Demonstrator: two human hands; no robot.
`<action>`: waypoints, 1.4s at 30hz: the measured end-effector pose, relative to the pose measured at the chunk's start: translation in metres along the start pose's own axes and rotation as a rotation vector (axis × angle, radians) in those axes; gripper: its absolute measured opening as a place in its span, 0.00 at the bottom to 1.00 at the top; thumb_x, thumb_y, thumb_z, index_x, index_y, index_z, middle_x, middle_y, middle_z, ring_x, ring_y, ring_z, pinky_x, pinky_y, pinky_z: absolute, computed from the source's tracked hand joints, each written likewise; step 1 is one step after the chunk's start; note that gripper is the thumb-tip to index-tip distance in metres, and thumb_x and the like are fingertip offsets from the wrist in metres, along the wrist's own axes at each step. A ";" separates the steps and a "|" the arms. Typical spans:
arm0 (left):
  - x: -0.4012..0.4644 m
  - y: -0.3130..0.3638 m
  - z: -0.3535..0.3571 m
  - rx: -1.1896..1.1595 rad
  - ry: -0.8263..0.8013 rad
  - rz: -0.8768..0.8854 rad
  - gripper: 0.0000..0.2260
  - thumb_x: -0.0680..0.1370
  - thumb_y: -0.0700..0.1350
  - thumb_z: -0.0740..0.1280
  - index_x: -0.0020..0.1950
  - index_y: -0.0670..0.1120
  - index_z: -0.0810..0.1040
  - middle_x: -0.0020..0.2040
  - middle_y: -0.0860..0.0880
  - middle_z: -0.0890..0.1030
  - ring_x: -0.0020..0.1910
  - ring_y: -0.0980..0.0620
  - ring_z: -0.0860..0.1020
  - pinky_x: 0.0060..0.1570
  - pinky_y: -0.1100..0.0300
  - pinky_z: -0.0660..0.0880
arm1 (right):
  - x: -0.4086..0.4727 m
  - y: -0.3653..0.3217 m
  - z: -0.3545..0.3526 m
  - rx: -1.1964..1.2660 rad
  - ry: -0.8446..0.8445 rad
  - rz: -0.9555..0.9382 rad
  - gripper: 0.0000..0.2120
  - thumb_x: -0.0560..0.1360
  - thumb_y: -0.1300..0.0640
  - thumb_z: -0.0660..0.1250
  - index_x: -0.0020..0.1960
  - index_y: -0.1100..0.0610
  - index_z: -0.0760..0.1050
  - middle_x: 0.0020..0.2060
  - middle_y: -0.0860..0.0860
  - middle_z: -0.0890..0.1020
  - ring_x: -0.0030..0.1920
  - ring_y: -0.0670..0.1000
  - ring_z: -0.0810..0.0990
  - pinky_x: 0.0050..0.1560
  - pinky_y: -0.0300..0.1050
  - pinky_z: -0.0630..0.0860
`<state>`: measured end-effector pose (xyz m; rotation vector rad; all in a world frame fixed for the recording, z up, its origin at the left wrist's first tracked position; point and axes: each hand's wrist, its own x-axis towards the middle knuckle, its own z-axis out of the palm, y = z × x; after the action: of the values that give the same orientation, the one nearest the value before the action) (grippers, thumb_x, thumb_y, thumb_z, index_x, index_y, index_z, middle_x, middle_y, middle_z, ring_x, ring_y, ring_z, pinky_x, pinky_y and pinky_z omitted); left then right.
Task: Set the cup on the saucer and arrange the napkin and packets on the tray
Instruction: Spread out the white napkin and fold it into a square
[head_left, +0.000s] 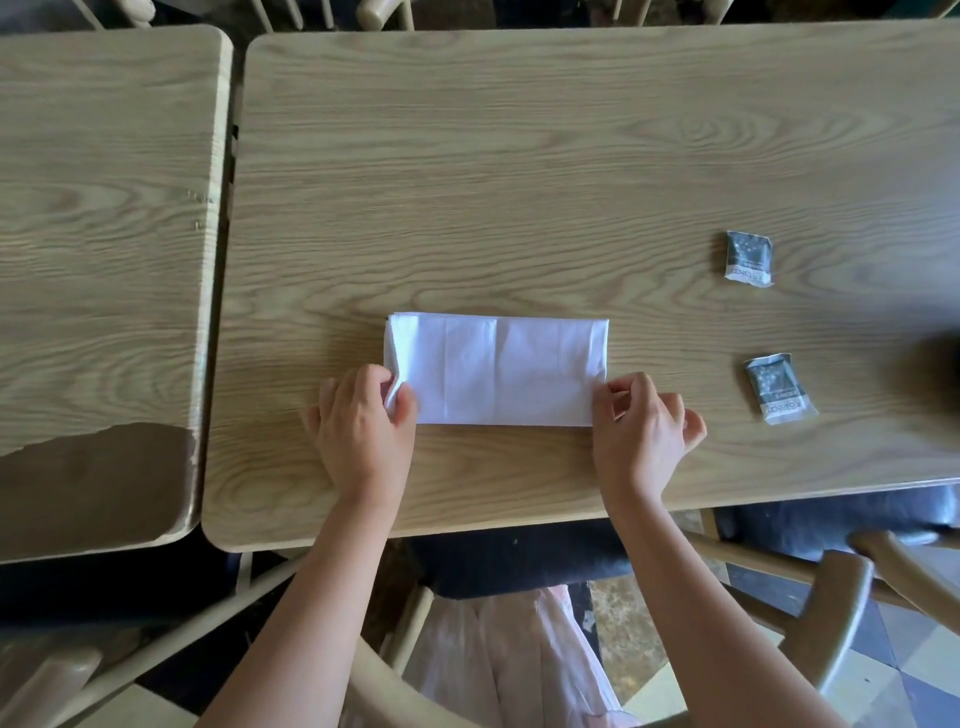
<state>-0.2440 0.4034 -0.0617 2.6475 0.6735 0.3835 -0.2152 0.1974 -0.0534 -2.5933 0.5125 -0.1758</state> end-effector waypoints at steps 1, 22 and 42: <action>0.001 0.000 -0.001 -0.013 0.004 -0.046 0.11 0.69 0.43 0.69 0.50 0.43 0.76 0.44 0.42 0.79 0.47 0.39 0.74 0.46 0.49 0.66 | 0.000 0.000 0.000 0.006 0.020 0.007 0.04 0.73 0.55 0.65 0.43 0.55 0.73 0.33 0.45 0.75 0.45 0.54 0.74 0.61 0.56 0.61; 0.026 -0.004 0.019 0.286 -0.337 0.569 0.30 0.74 0.61 0.53 0.74 0.52 0.58 0.76 0.45 0.58 0.75 0.48 0.57 0.69 0.40 0.55 | 0.044 0.006 0.018 -0.371 -0.381 -0.838 0.30 0.75 0.45 0.50 0.75 0.55 0.54 0.75 0.54 0.56 0.75 0.50 0.50 0.73 0.56 0.51; 0.119 0.060 0.037 0.460 -0.445 1.374 0.23 0.80 0.52 0.50 0.74 0.60 0.50 0.77 0.49 0.48 0.75 0.49 0.42 0.70 0.38 0.44 | -0.083 0.044 -0.018 -0.488 -0.352 -0.645 0.33 0.74 0.42 0.54 0.73 0.58 0.58 0.73 0.58 0.62 0.73 0.57 0.59 0.65 0.62 0.64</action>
<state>-0.1063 0.4038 -0.0493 3.0155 -1.4150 -0.0757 -0.3102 0.1862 -0.0618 -3.0808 -0.4779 0.2248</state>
